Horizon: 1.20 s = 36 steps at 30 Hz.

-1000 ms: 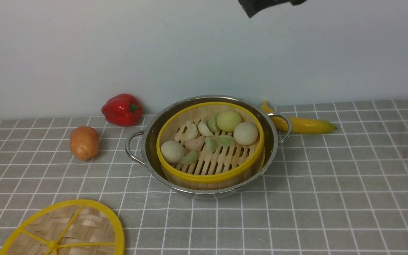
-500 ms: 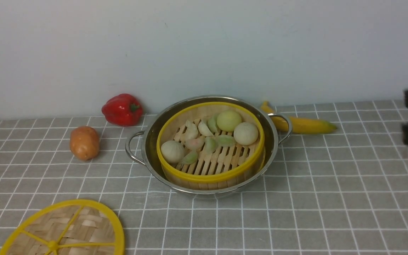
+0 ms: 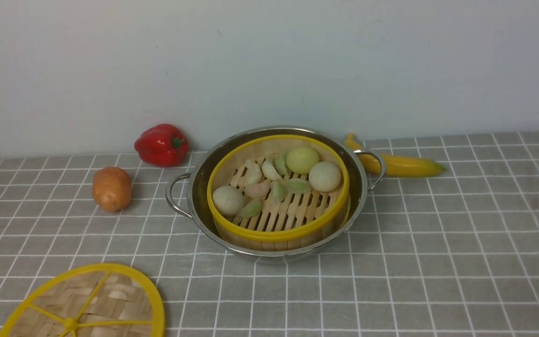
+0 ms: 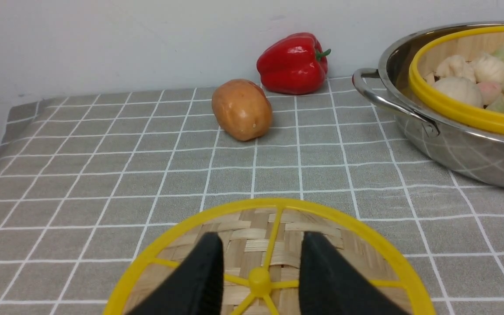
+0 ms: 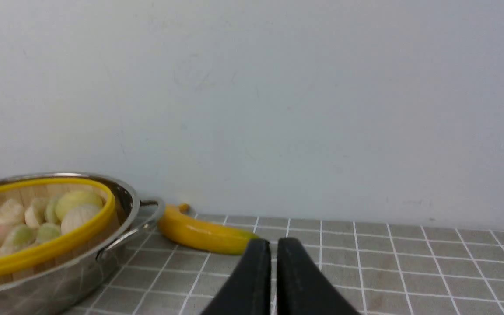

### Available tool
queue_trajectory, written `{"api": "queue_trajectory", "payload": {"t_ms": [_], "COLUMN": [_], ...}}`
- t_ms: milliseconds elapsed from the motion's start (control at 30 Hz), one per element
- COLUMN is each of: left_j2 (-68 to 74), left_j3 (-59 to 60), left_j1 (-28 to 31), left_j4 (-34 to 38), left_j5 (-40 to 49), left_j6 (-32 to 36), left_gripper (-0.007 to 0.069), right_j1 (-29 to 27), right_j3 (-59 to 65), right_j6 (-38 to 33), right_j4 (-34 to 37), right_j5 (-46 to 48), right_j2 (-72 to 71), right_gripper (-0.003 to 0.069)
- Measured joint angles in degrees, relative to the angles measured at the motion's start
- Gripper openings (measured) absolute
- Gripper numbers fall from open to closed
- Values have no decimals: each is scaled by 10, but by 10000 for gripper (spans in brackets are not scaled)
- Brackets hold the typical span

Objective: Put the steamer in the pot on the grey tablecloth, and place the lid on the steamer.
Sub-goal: 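Grasp the bamboo steamer lid lying on the table by its centre knob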

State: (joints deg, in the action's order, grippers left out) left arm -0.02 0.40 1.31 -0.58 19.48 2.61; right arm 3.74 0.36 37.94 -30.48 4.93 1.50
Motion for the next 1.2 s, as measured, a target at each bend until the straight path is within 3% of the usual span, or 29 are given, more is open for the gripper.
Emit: {"api": "queue_trajectory", "payload": {"t_ms": [267,633,700,767,800,900,1000,1200], "left_j2": [0,0,0,0,0,0,0,0], "left_j3": [0,0,0,0,0,0,0,0], "left_j1": [0,0,0,0,0,0,0,0], "left_j4": [0,0,0,0,0,0,0,0], "left_j5": [0,0,0,0,0,0,0,0], "left_j6": [0,0,0,0,0,0,0,0], "left_gripper": [242,242,242,242,242,242,242,242], "right_j1": [0,0,0,0,0,0,0,0], "right_j3": [2,-6,-10,-10,-10,-6,1,1], "right_j6": [36,36,-20,-140,-151,-314,-379,-393], "right_j4": [60,88,130,213,221,321,360,385], "right_j5": [110,104,104,120,120,136,137,137], "right_j2": [-13,-13,-9,-1,-1,2,2,2], "right_gripper": [66,87,94,101,101,113,122,134]}}
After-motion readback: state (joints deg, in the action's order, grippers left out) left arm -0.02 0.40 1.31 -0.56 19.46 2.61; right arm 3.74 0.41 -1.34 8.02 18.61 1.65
